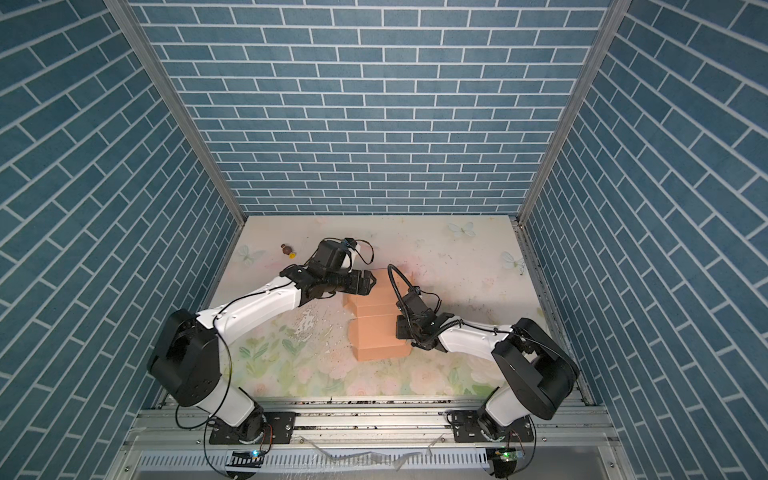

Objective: Fold the paper box

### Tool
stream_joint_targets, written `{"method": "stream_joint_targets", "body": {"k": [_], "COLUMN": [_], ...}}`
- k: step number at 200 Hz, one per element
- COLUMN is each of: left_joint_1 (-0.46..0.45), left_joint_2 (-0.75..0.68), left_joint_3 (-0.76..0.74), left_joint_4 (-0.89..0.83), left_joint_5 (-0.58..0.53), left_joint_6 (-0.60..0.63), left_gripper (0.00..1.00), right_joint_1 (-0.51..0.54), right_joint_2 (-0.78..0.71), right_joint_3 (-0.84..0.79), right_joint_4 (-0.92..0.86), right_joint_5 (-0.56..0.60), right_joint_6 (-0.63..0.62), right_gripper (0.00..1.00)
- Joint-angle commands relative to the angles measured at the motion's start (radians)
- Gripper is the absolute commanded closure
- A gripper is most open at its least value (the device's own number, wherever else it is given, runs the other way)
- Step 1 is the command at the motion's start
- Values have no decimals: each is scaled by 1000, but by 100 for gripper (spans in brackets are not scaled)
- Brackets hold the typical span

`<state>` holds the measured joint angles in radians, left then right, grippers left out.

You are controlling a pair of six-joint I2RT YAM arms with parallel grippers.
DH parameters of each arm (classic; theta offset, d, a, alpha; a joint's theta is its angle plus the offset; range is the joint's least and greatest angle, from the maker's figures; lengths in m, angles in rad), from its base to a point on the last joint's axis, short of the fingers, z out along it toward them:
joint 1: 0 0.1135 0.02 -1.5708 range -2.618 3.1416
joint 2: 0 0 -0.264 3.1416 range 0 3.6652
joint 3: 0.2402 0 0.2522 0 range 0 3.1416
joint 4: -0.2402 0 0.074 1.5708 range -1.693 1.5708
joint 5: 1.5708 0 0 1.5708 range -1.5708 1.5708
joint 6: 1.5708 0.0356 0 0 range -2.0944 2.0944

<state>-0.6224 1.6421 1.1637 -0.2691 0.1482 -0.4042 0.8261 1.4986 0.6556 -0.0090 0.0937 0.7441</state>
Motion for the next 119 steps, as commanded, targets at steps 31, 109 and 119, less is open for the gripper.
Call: {"method": "stream_joint_targets", "body": {"k": [31,109,119], "left_joint_1": [-24,-9,1], "left_joint_2": [100,207,197], "left_joint_3": [-18,14,8], "left_joint_4": [92,107,91], "left_joint_5": [-13,-55,-77], "left_joint_6": [-113,-133,-126], "left_gripper": [7,7,7], "right_joint_1": [17,30,31], "right_joint_2": [-56,-100,-108], "right_joint_3": [-62,-104,-114], "right_joint_4": [13,43,44], "right_joint_5": [64,72,75], "right_joint_6": [83,101,105], "right_gripper": [99,100,100]}}
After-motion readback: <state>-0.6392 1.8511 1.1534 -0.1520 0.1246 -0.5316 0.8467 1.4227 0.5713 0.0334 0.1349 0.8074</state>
